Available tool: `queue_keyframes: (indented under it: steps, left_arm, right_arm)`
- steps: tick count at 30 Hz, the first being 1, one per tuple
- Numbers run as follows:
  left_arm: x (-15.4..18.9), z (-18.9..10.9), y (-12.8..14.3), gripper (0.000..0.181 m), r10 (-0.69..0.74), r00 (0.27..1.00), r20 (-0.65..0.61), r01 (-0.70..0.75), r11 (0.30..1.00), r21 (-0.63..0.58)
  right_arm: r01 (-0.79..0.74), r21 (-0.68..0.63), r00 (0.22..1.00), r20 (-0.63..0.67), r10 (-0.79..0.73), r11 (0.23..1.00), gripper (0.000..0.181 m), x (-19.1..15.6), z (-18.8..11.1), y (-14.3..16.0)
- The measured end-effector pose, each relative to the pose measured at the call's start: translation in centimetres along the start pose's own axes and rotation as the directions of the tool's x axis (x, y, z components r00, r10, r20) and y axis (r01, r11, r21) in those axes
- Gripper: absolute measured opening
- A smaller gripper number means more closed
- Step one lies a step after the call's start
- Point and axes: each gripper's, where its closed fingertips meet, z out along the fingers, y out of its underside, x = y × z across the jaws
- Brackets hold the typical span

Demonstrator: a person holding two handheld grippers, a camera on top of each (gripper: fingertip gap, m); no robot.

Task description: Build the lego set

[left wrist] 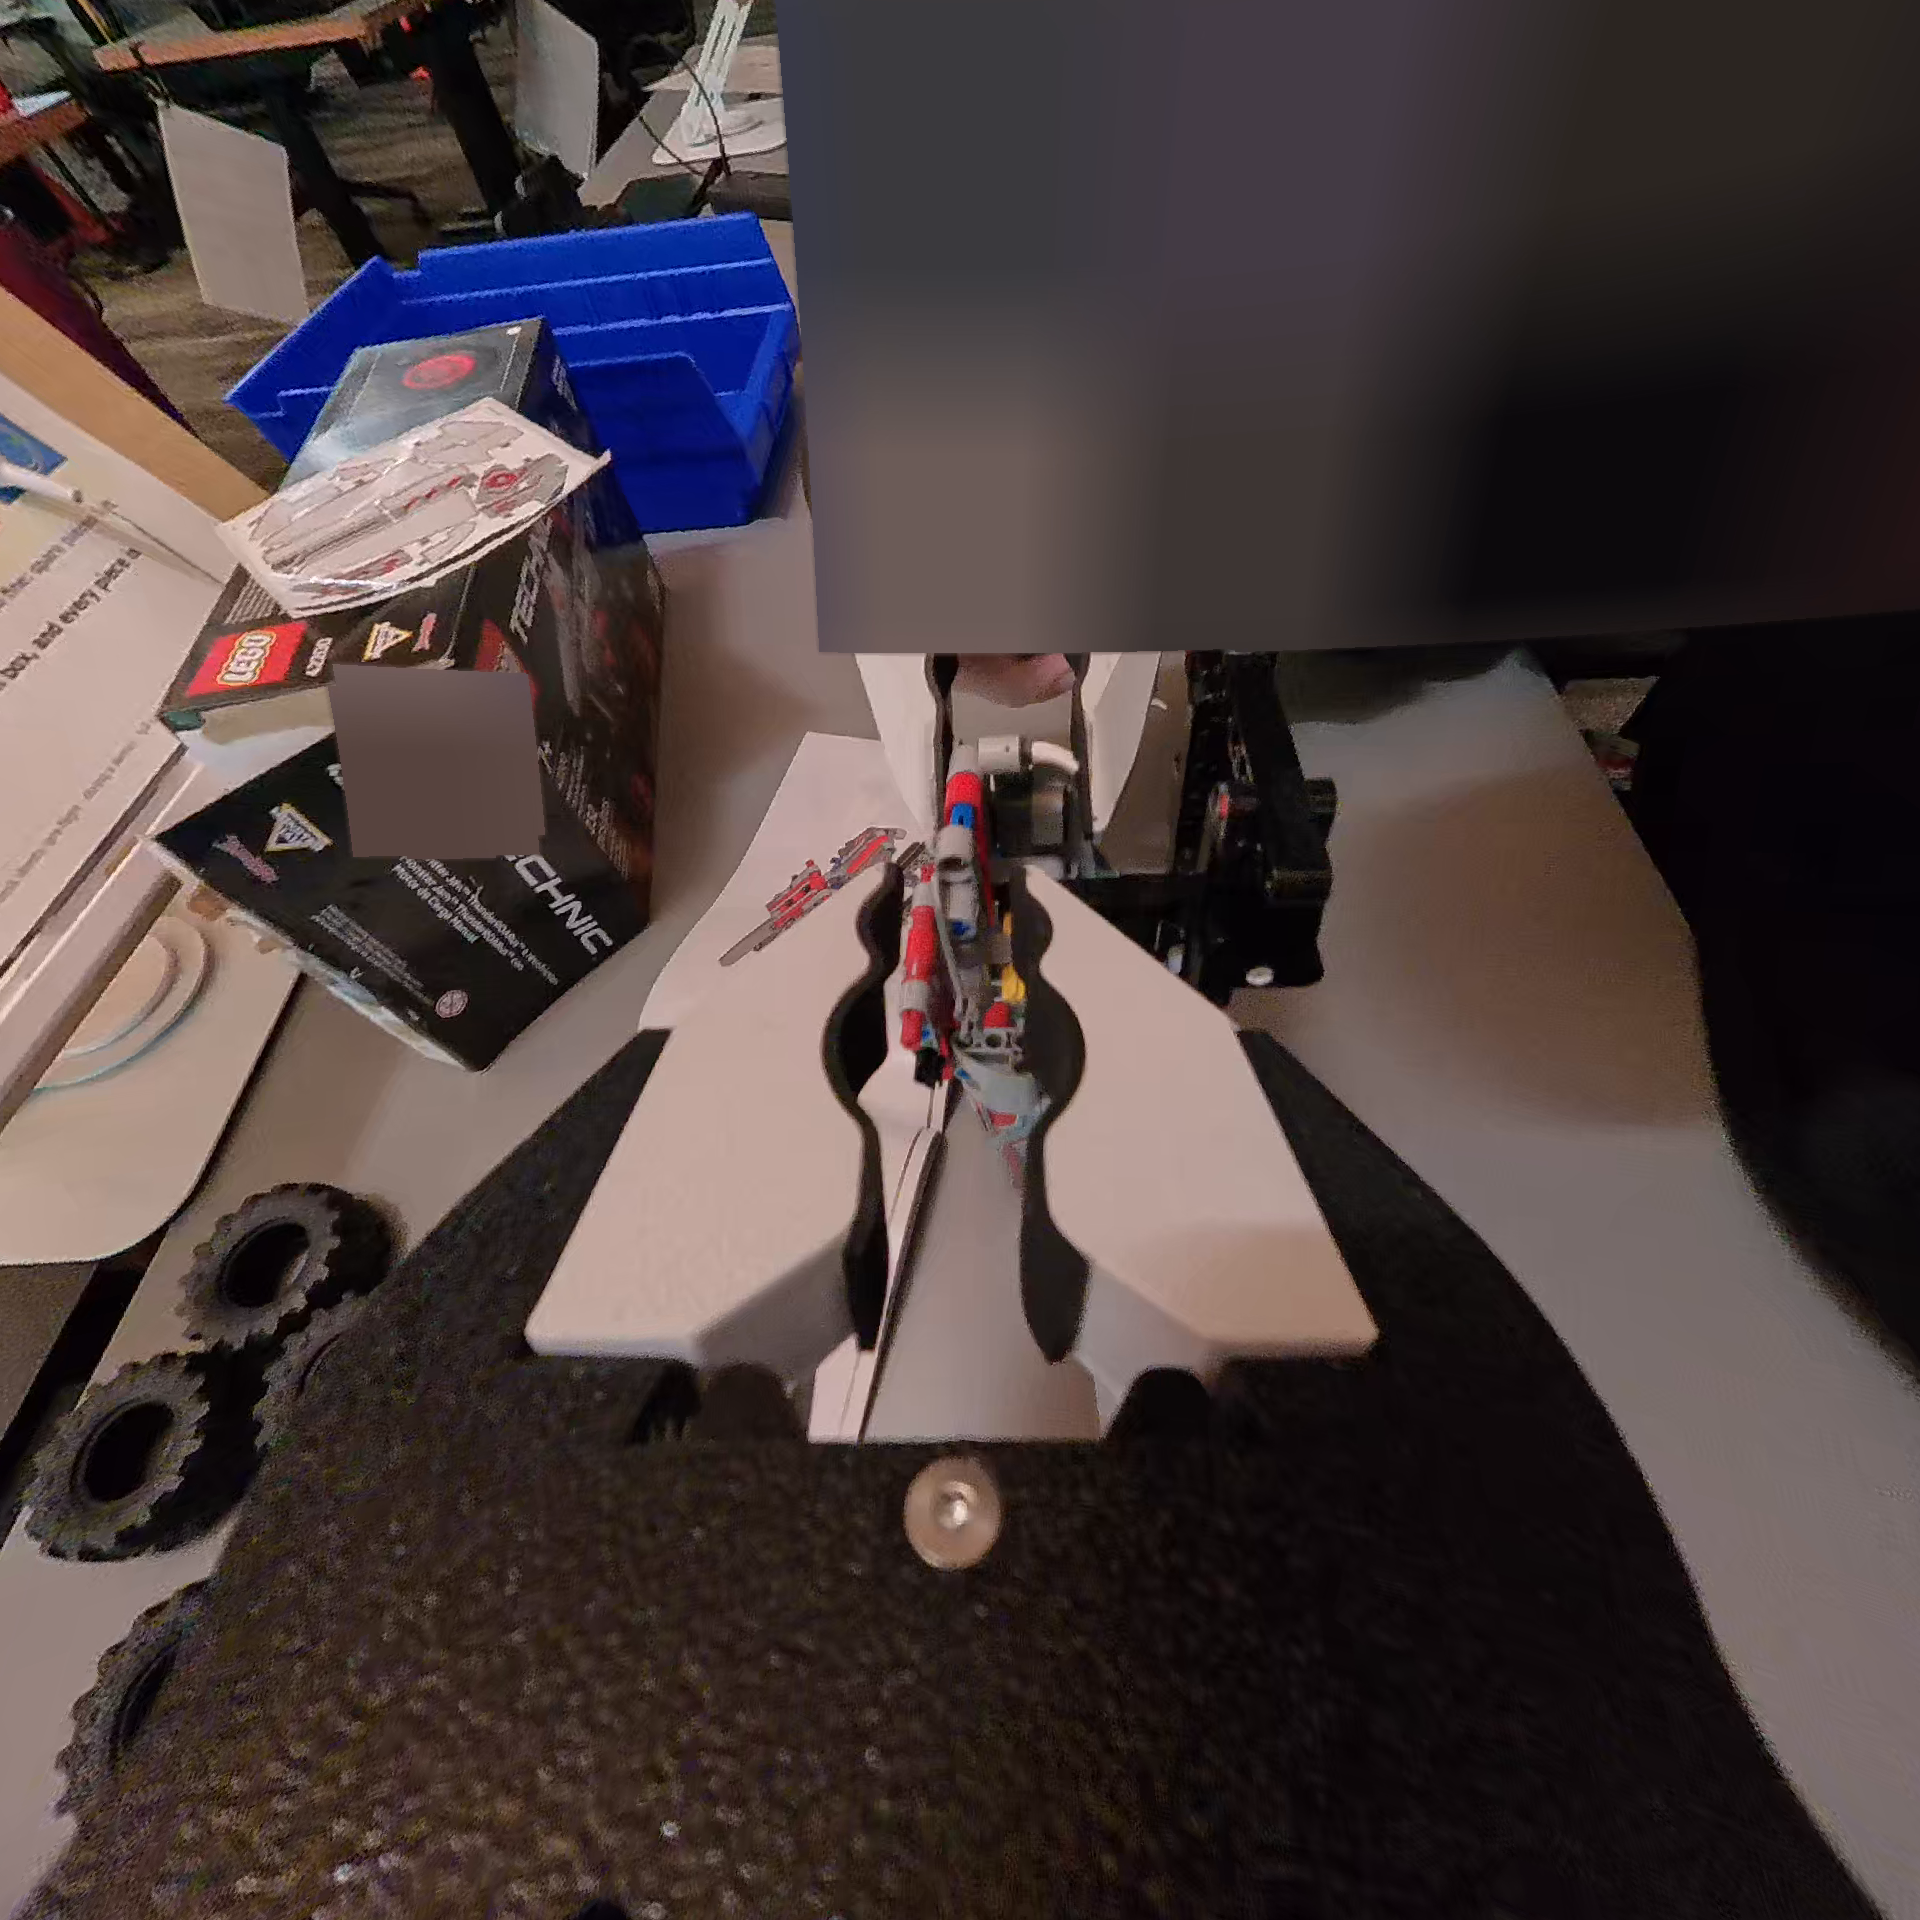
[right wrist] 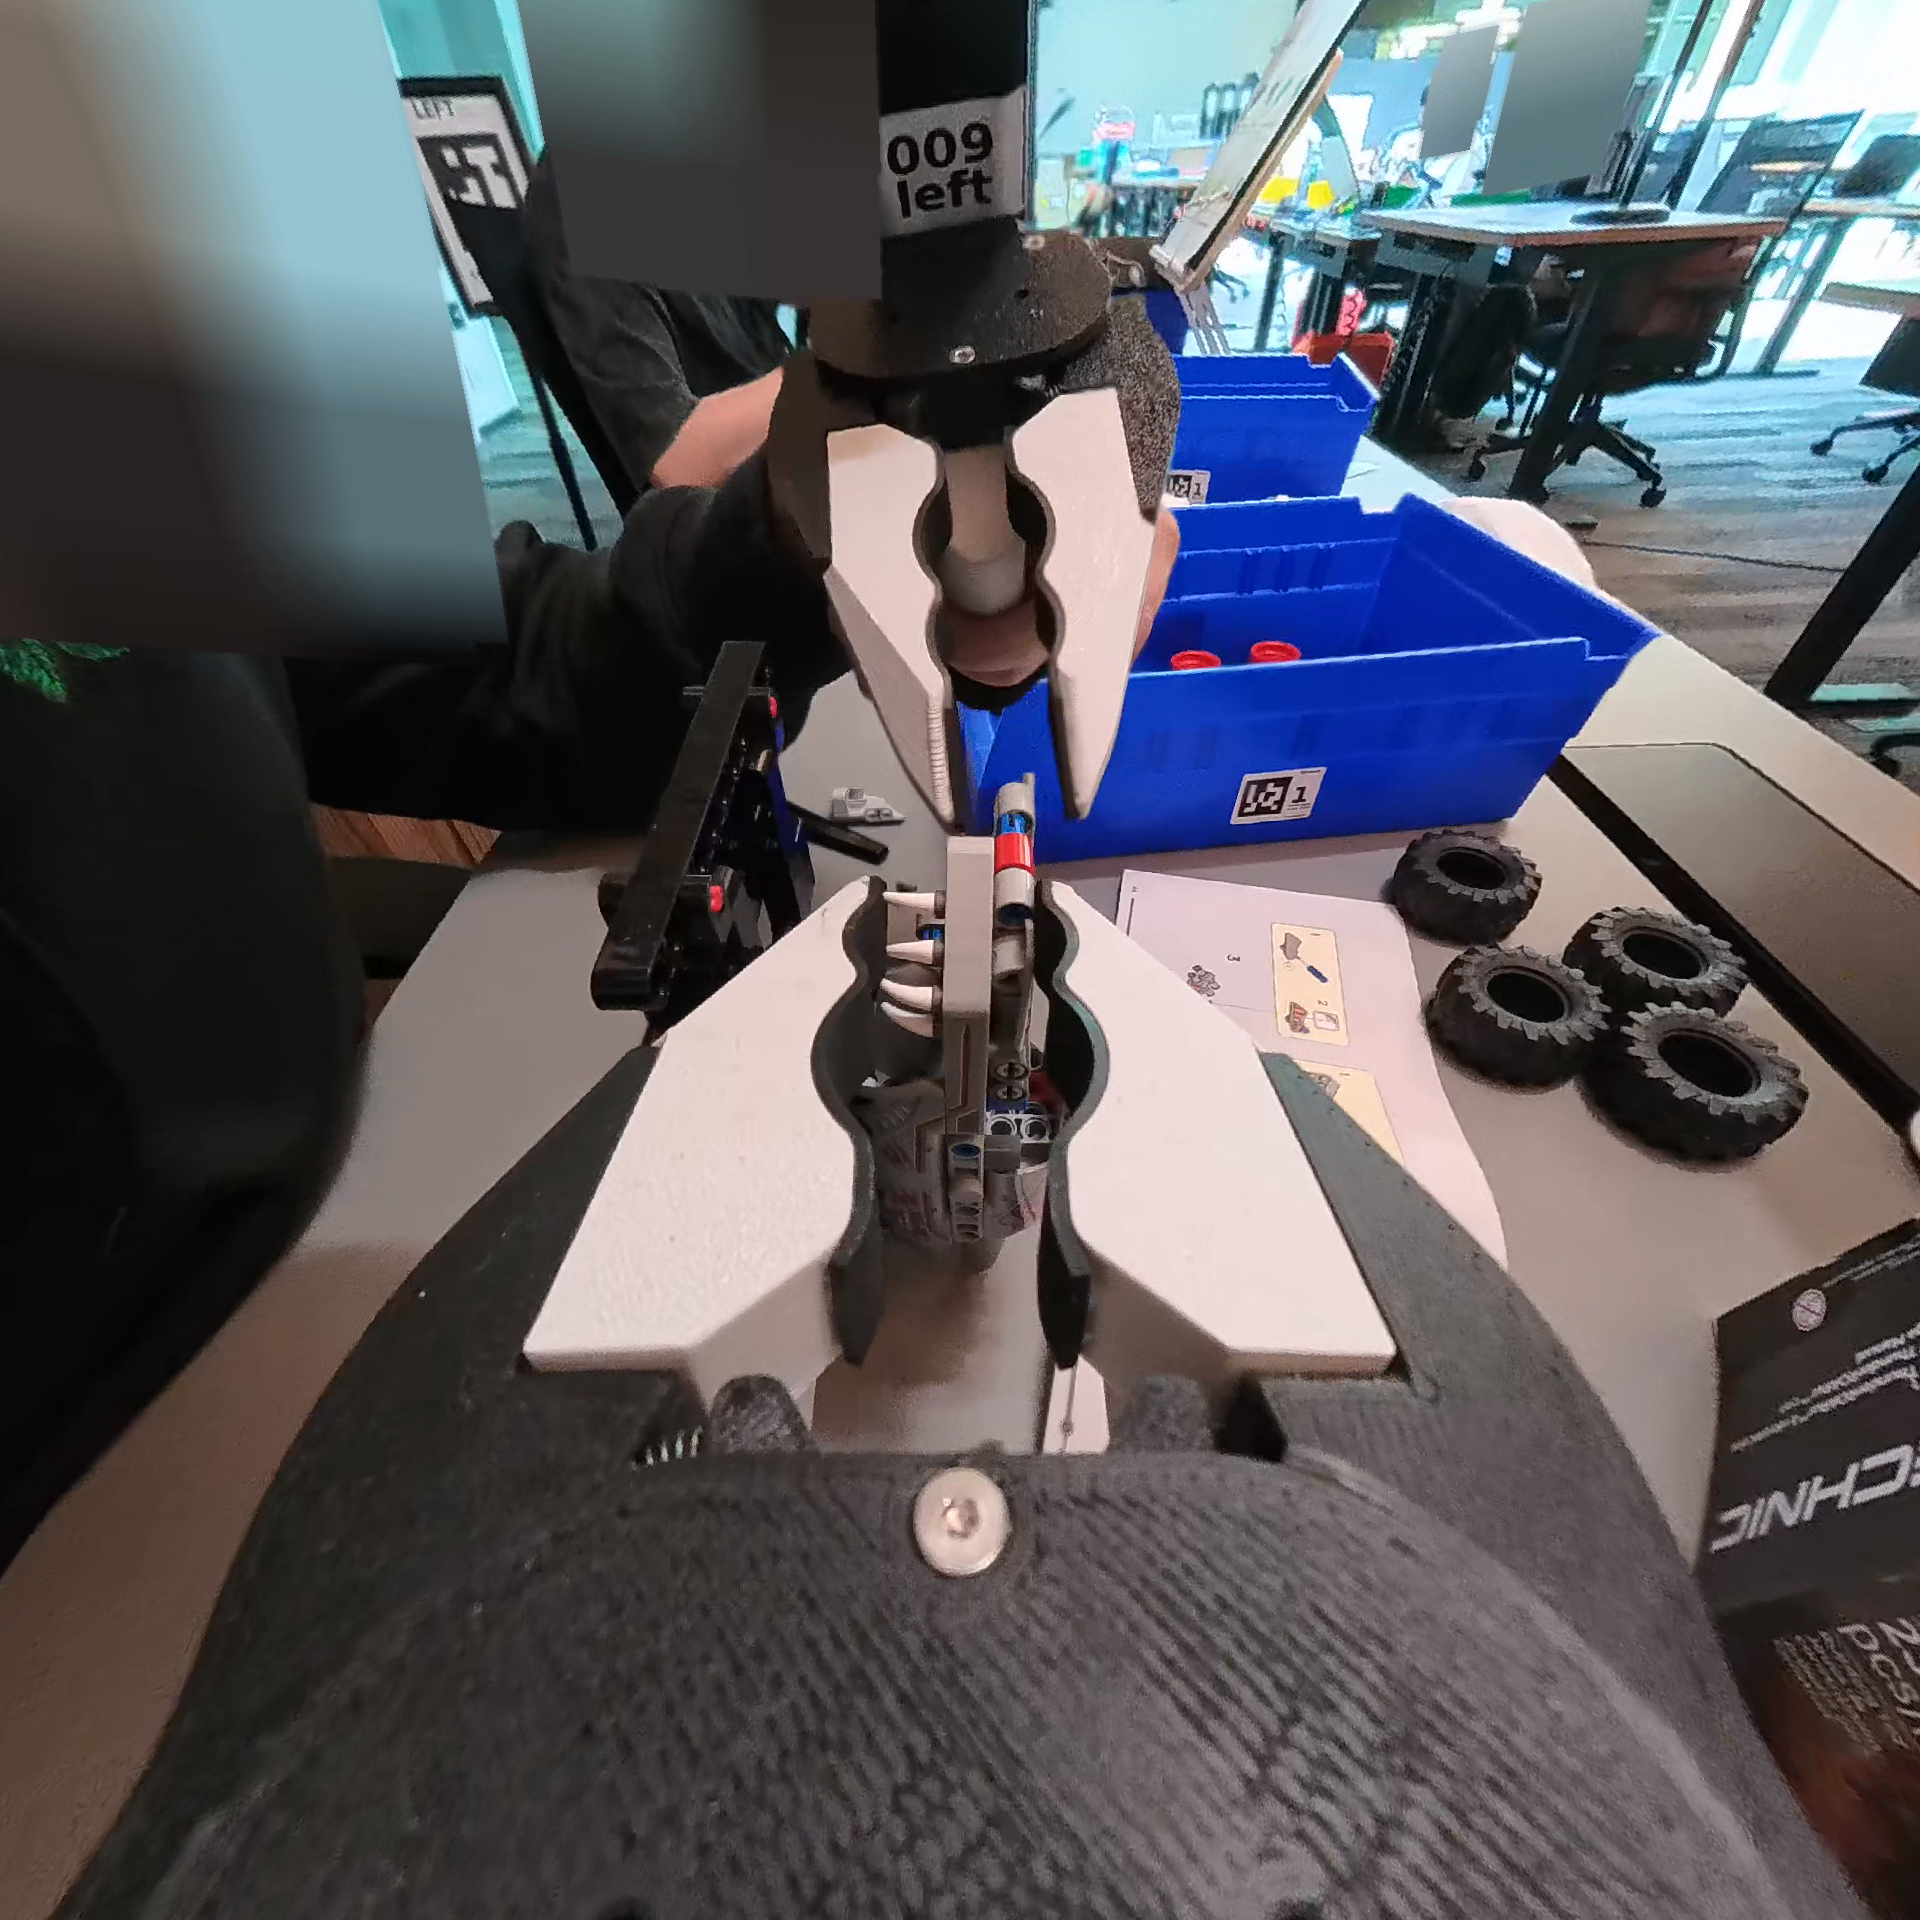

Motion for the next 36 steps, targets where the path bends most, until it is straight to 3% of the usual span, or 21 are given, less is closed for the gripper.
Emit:
queue_keyframes:
  steps: [8,17,30,36]
  left_arm:
    - [0.09,-0.01,0.04,0.004,-0.030,0.999,-0.031,0.030,0.999,0.016]
    - [0.12,-0.04,0.07,0.004,-0.054,0.996,-0.068,0.057,0.997,0.049]
    - [0.03,-0.08,-0.01,0.004,0.038,0.998,-0.040,-0.036,0.999,0.041]
    - [-0.55,0.18,-0.05,0.003,-0.187,0.979,-0.085,0.193,0.979,0.069]
  right_arm:
    - [0.009,0.010,1.000,-0.001,-0.009,1.000,0.026,-0.06,0.15,-0.05]
    - [0.016,0.011,1.000,-0.002,-0.016,1.000,0.026,-0.09,0.18,-0.05]
    - [0.024,0.002,1.000,-0.017,-0.023,1.000,0.026,-0.04,0.34,-0.06]
    - [-0.003,0.038,1.000,-0.029,0.004,0.999,0.025,0.62,0.18,-0.08]
